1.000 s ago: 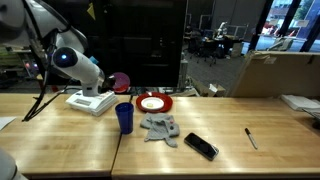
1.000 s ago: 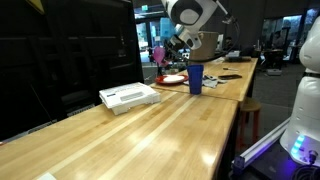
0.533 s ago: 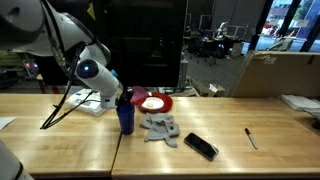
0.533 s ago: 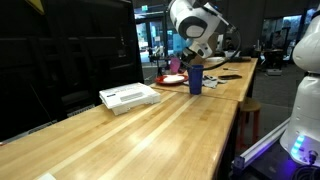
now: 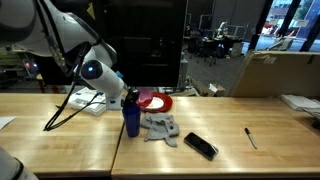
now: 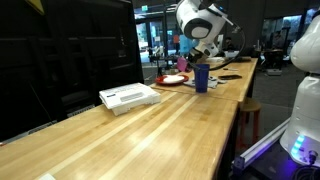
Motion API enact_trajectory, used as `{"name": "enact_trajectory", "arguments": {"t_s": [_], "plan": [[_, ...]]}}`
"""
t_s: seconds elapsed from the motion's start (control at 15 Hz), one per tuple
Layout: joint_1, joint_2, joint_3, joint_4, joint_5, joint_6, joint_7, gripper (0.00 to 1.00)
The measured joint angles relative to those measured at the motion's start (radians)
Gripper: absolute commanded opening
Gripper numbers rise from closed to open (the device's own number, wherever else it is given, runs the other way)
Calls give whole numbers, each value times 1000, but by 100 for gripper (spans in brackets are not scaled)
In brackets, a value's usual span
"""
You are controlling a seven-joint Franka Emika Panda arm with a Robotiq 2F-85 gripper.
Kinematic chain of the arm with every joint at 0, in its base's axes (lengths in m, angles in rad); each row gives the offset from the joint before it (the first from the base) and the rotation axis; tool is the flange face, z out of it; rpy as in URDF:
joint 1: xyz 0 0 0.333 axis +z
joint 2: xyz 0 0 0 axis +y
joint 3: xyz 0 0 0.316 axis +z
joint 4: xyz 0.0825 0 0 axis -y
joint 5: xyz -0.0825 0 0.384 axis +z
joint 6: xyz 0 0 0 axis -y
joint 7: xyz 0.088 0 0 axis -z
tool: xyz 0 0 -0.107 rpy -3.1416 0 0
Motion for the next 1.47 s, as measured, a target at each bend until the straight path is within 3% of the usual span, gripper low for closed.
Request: {"name": "enact_trajectory", "arguments": {"t_s": [0.53, 1.07, 1.47], "plan": [[-116, -56, 116, 29, -1, -1, -37, 1], [-376, -90, 233, 16, 68, -1, -156, 1], [-512, -133, 303, -3, 195, -1, -259, 1]]}}
